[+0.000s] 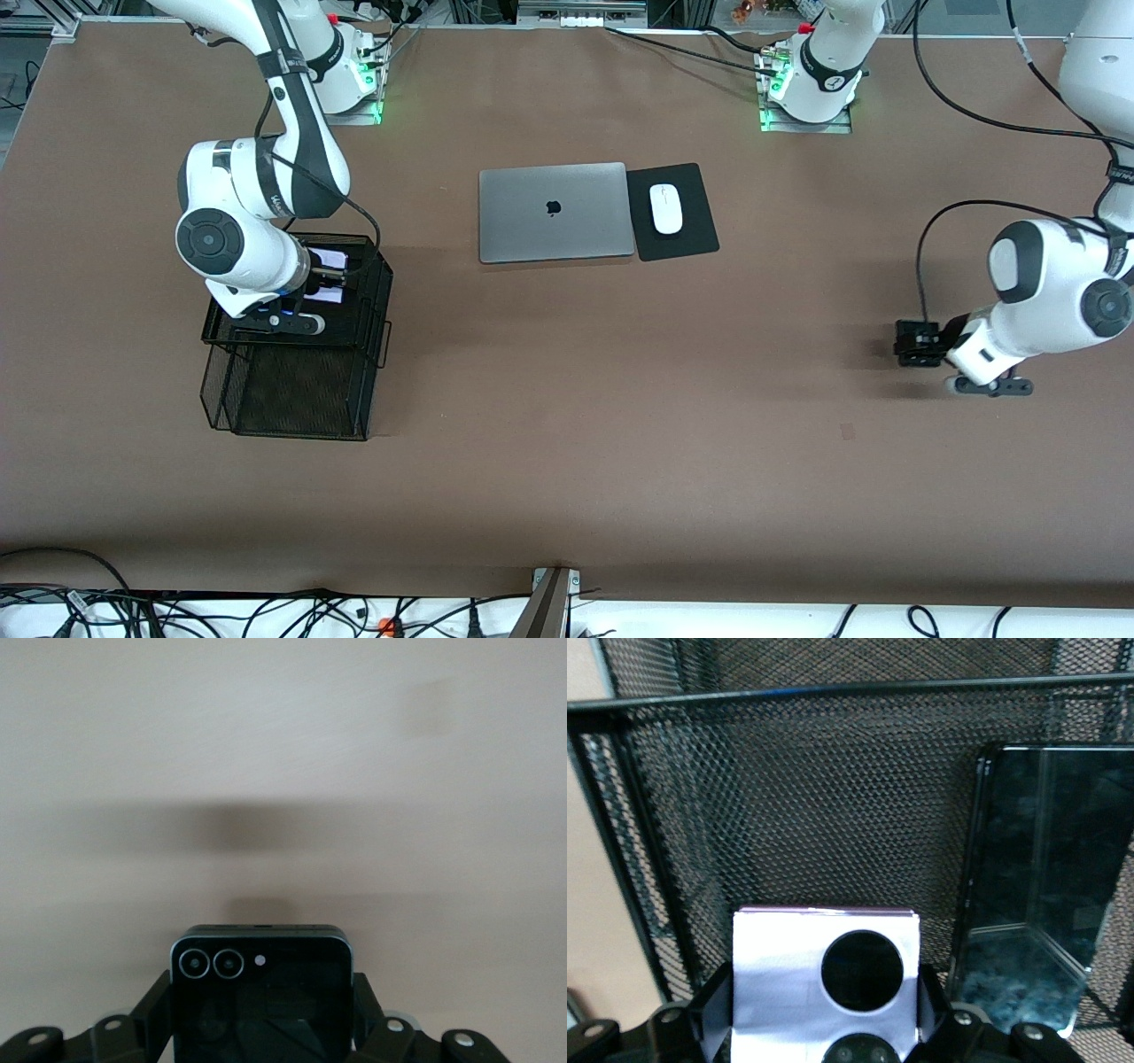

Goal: Place phones with both arms
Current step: 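Place the white phone into the mesh organizer with the right gripper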

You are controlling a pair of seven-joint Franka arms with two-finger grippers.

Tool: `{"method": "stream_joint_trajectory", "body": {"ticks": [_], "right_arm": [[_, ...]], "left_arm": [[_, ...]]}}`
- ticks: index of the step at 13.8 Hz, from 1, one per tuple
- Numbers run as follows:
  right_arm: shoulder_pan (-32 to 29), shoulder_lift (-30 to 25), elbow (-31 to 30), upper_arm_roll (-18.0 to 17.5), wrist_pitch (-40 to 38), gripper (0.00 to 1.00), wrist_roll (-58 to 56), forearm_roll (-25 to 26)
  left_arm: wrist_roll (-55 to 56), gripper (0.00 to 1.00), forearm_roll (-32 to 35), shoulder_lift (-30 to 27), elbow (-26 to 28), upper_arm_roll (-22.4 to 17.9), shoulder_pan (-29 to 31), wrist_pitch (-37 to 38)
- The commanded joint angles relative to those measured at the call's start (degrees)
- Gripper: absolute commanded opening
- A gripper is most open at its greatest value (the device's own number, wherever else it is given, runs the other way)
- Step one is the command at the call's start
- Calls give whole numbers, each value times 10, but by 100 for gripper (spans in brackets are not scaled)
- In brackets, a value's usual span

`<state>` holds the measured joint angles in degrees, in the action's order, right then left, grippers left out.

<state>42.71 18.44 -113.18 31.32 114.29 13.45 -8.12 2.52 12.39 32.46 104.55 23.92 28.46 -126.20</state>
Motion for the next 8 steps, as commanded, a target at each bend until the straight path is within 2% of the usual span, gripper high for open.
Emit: {"method": "stream_joint_trajectory", "body": {"ticks": [1,2,3,4,5,8], "right_arm": [[5,-15,-17,3,12,13,5,-12],[4,-15,-17,4,12,33,4,-12],[-2,-15,-16,5,13,63,3,-11],[-3,-15,-15,5,14,84,3,-11],[-3,-15,-14,6,14,99,3,-11],[-4,-16,-10,14,12,99,1,-11]], "left_arm": [[104,0,-8,0,-22,-5,-87,25],[139,0,-8,0,-22,-5,-116,25],[177,0,-8,0,-22,-5,-148,25],[229,0,-8,0,-24,-5,-182,25],[291,0,-8,5,-34,-5,-222,25],[424,0,-7,49,-93,-6,-320,25]]}}
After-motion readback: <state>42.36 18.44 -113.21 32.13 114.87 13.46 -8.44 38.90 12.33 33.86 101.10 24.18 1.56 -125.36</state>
